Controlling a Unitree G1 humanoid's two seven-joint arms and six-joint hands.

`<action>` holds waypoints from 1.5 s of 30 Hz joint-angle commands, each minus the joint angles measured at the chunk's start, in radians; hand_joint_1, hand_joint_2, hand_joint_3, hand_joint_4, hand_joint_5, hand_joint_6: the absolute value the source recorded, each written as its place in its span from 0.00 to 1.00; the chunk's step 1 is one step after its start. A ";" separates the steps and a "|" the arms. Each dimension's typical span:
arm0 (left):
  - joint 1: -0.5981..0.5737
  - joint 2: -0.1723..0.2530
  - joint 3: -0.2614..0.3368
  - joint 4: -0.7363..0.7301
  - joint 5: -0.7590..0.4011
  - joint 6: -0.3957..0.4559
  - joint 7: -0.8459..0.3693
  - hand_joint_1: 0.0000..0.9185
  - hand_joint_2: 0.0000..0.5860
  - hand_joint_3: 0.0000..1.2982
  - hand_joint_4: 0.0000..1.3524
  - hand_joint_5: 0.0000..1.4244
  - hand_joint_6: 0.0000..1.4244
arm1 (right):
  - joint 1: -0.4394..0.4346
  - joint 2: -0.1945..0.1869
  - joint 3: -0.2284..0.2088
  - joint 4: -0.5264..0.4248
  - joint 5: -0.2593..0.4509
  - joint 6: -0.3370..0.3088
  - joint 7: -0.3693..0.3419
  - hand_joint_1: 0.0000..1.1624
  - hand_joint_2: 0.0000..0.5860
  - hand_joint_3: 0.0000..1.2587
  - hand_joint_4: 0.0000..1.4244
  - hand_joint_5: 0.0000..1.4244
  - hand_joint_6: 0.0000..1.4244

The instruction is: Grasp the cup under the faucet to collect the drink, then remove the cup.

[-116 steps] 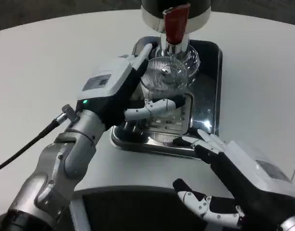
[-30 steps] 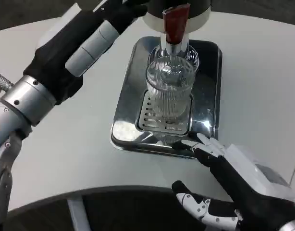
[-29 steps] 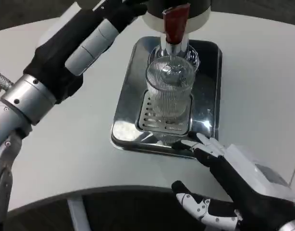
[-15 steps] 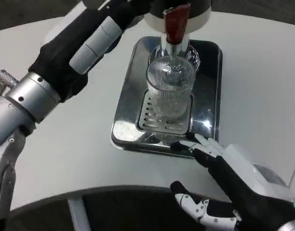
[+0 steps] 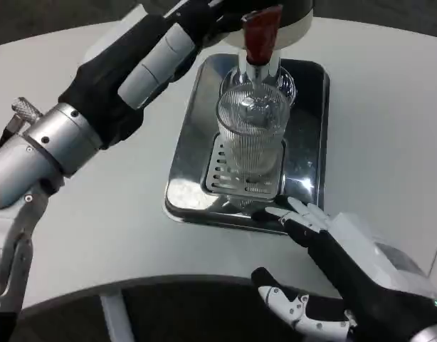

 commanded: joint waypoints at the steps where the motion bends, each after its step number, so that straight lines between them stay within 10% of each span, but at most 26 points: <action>1: -0.017 0.005 -0.003 0.009 0.004 -0.009 -0.011 0.00 0.00 0.01 0.00 0.05 0.01 | 0.008 -0.002 0.003 -0.011 -0.007 0.000 -0.002 0.50 0.77 0.15 0.02 0.00 0.00; 20: -0.029 0.005 -0.008 0.019 0.002 0.001 -0.018 0.00 0.00 0.01 0.00 0.05 0.00 | -0.004 -0.038 0.058 -0.041 -0.160 -0.148 -0.014 0.50 0.77 0.19 0.04 0.00 0.00; 45: -0.092 0.018 -0.059 0.113 0.048 -0.098 -0.118 0.00 0.00 0.10 0.03 0.10 0.02 | -0.007 0.018 0.011 -0.009 -0.119 -0.110 0.010 0.50 0.77 0.20 0.04 0.00 0.00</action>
